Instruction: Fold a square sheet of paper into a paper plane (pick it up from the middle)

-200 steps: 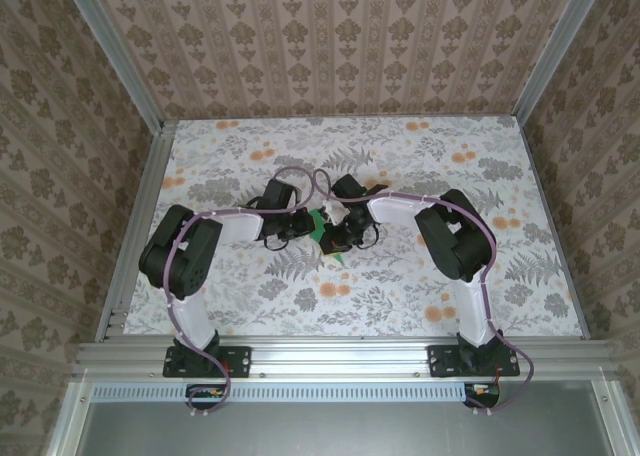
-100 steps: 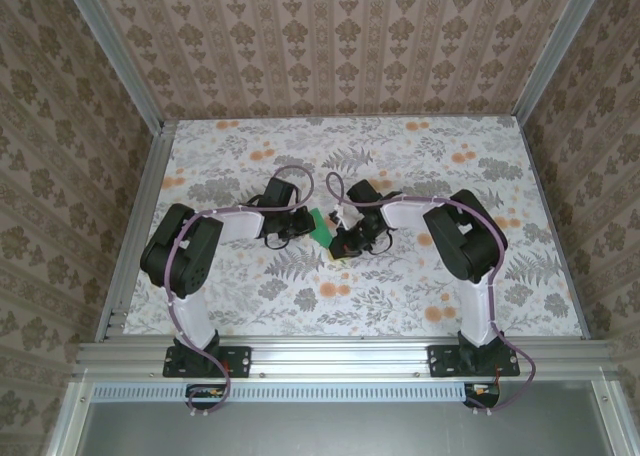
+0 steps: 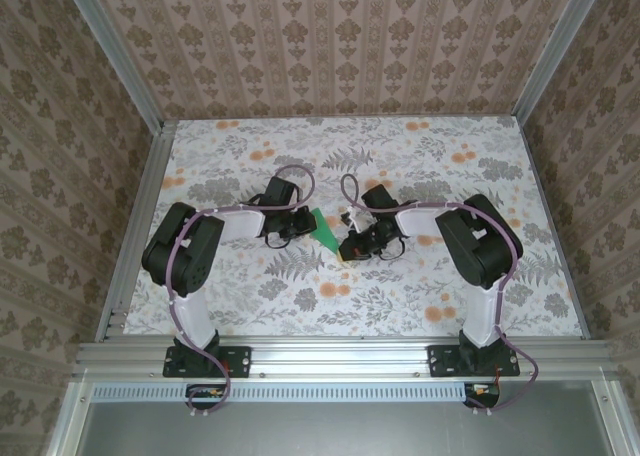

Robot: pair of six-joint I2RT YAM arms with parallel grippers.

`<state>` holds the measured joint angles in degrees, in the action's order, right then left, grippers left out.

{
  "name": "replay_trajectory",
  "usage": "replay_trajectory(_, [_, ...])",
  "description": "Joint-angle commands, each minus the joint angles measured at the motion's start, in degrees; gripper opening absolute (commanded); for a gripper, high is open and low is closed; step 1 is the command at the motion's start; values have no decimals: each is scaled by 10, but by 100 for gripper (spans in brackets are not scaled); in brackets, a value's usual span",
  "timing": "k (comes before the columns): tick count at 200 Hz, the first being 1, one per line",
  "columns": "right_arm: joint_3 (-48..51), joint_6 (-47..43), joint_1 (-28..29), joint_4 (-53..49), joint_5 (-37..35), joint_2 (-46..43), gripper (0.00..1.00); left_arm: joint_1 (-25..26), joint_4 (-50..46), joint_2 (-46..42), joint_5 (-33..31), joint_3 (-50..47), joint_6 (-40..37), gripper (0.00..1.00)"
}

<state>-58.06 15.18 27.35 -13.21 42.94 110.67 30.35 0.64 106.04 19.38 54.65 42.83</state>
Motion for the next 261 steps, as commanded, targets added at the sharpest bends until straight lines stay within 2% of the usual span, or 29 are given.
replay_trajectory(1, [28,2,-4,-45,-14,-12,7,-4,-65,36,-47,-11,0,13])
replay_trajectory(90, [39,-18,-2,-75,-47,-21,3,-3,-76,38,-51,-1,-1,13])
replay_trajectory(163, [47,-14,4,-59,-60,-61,5,1,-87,33,-46,28,-10,14])
replay_trajectory(185, [45,-2,5,-41,-77,-98,10,9,-107,16,-48,56,-18,16])
replay_trajectory(205, [40,13,5,-27,-124,-140,17,17,-132,-10,-53,81,-25,20])
replay_trajectory(233, [51,34,4,6,-235,-196,36,33,-177,-57,-91,104,-24,32])
replay_trajectory(261, [95,58,3,52,-352,-246,54,60,-252,-84,-167,128,-9,44])
